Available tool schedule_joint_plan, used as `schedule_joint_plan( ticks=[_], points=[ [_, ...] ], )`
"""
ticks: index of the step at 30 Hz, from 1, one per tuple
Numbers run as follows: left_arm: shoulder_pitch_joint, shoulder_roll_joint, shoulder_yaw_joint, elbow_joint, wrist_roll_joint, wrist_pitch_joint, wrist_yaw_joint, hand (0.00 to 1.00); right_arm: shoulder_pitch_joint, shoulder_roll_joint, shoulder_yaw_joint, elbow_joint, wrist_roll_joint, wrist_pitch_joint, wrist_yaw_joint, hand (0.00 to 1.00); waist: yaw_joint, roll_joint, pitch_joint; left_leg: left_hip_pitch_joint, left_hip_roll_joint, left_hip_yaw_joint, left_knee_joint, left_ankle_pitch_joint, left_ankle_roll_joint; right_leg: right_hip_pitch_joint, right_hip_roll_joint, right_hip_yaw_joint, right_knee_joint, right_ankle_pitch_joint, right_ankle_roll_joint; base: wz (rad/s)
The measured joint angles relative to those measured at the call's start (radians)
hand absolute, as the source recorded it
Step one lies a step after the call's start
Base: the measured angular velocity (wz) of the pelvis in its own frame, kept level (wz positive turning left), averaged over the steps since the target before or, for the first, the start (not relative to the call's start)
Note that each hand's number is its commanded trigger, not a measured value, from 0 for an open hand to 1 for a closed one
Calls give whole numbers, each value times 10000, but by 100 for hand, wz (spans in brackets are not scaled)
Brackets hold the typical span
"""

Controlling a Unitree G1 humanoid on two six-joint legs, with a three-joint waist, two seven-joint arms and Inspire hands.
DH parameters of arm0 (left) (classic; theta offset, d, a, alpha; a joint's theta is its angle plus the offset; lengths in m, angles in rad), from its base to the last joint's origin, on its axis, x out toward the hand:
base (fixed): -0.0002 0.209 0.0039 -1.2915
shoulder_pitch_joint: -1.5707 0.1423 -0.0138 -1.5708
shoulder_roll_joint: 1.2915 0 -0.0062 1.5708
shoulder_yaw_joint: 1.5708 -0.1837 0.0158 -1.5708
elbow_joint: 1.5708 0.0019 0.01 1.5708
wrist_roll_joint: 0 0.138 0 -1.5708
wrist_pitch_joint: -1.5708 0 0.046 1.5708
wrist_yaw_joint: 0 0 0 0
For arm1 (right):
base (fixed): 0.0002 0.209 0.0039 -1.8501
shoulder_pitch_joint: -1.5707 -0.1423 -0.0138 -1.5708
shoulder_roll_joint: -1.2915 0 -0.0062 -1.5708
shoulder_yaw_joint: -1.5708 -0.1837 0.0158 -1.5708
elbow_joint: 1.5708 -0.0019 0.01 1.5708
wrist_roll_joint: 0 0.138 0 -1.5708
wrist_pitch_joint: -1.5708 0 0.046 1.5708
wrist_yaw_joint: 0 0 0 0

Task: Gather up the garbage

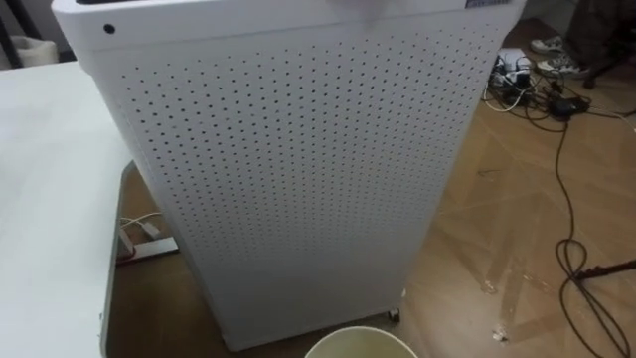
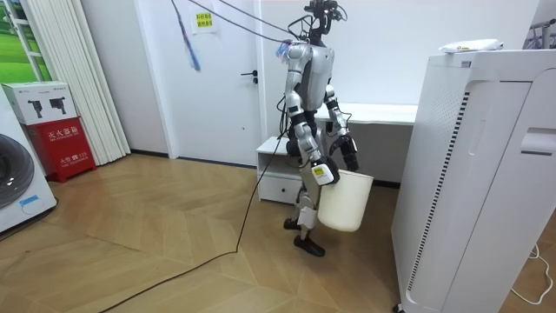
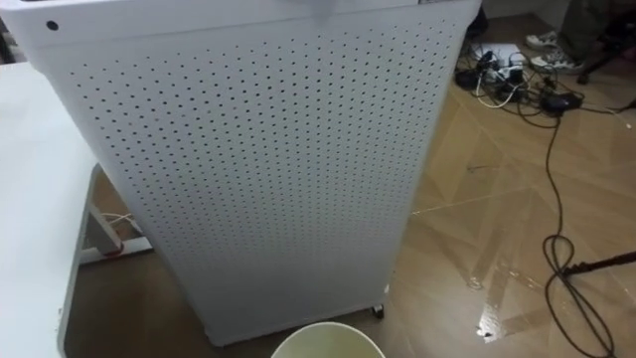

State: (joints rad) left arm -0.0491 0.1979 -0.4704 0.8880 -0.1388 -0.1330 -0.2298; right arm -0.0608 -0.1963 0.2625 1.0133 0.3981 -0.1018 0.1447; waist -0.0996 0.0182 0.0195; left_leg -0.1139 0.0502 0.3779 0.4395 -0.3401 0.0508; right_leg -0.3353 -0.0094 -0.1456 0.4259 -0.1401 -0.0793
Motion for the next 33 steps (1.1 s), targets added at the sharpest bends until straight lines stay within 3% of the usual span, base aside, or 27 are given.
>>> schedule_joint_plan(
  ticks=[1,3,6,8,9,10,12,14,16,19,22,26,33],
  points=[
    [0,5,64,1,-4,3,6,0,2,24,1,0,2,0,10,100,-7,2,4,-127,84,-91,411,-56,-61,-5,-16,-47,128,-118,-28,16],
    [-16,-21,210,-31,-9,6,5,0,9,-6,13,-107,-121,0,121,100,-6,89,11,-634,298,-713,1920,-29,-135,72,-4,-93,478,-536,29,12],
    [-28,-83,333,-34,-13,5,-10,0,6,-93,11,-259,-146,-61,234,100,-38,209,14,-828,276,-1166,2557,69,-303,180,-59,-69,939,-855,-164,0],
    [-18,-95,427,-39,-20,3,-14,0,31,-134,5,-255,-148,-64,279,100,-61,195,21,-832,247,-1177,2567,177,-479,227,-74,21,1016,-941,-241,15],
    [-20,-100,453,-54,-77,-10,10,0,55,-174,11,-256,-113,-71,277,100,-53,107,75,-859,233,-1232,2494,201,-539,247,-94,51,1008,-950,-238,22],
    [-25,-94,451,-61,-70,-23,15,0,56,-186,9,-256,-95,-70,268,100,-55,97,81,-890,224,-1363,2329,147,-587,254,-93,52,996,-943,-227,27],
    [-26,-72,441,-115,-65,-96,33,0,55,-193,9,-232,-101,-73,171,100,-20,3,50,-1251,247,-2062,1261,190,-666,312,-142,125,881,-962,-222,18],
    [-11,-89,439,-140,-24,-146,35,0,67,-249,16,-170,-119,-122,172,100,74,-84,41,-1376,265,-2417,344,560,-971,461,-208,119,726,-952,-183,-8],
    [54,-98,439,-263,24,-268,47,0,166,-363,160,-159,-133,-251,183,100,229,-34,6,-1351,274,-2763,-228,1613,-1007,618,-202,64,691,-975,-146,-18],
    [75,-75,448,-355,29,-523,124,0,554,-332,295,-195,-151,-390,178,100,239,-175,-72,-999,163,-2752,-487,1608,-940,965,-225,106,254,-978,28,0],
    [68,-77,437,-416,155,-642,258,0,668,-350,305,-276,-149,-400,202,100,242,-193,-96,-971,112,-2741,-497,1553,-856,1155,-235,123,-89,-891,181,0],
    [150,7,375,-203,241,-644,378,0,724,-358,469,-274,-171,-391,192,100,283,-167,-76,-477,48,-2674,-833,1524,-814,1737,-221,142,-649,-791,315,-1],
    [285,55,350,-191,253,-644,706,0,721,-351,735,-288,-321,-367,196,100,537,-139,-56,-40,43,-2393,-1283,1498,-794,1965,-206,322,-864,-807,341,-9]
  ],
)
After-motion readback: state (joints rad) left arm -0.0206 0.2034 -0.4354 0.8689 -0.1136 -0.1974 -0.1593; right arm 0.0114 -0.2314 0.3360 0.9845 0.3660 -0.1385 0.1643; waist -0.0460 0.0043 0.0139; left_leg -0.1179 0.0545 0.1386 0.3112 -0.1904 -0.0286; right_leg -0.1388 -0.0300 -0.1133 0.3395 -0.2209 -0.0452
